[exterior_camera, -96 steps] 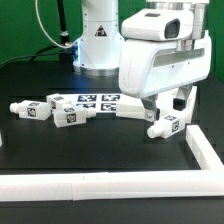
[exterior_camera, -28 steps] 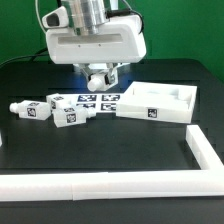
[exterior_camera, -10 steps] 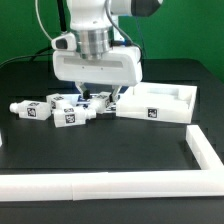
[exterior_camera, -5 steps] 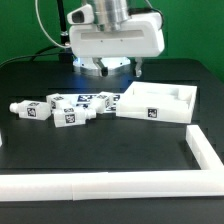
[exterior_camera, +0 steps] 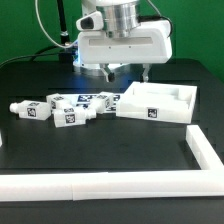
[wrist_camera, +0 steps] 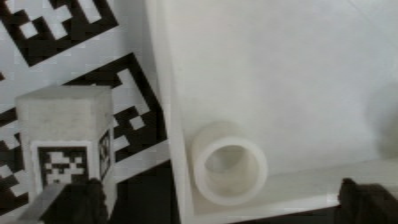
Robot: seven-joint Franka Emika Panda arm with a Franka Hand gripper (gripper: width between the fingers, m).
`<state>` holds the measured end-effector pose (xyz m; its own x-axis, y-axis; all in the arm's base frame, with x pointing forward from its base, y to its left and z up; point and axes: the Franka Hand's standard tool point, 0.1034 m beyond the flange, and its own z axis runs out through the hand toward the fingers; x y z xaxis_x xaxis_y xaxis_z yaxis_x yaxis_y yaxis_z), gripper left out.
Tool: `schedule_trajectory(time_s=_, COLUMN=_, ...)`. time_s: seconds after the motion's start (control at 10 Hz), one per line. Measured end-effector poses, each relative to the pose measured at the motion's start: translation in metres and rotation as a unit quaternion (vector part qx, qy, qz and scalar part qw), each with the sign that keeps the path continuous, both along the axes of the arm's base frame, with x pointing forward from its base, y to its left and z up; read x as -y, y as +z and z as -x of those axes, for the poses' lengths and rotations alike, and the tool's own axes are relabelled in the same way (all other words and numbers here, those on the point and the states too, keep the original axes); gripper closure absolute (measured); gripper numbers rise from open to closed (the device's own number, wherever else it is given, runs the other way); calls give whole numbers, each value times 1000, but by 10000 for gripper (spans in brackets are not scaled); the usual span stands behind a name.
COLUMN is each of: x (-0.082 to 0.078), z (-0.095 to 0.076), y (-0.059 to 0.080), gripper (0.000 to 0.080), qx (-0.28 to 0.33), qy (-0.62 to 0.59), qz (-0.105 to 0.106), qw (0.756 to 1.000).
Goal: Assemble one leg
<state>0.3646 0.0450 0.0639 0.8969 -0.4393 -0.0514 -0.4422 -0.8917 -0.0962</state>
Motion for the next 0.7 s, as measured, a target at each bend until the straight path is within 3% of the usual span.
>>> schedule_trajectory(time_s=0.2, x=-14, z=18, y=-18, gripper=150, qx=-1, qy=6, qz=14, qw=1000)
schedule_trajectory(time_s=0.7, x=-17, z=19, y=-29, gripper=150, qx=0, qy=6, qz=18, qw=1000)
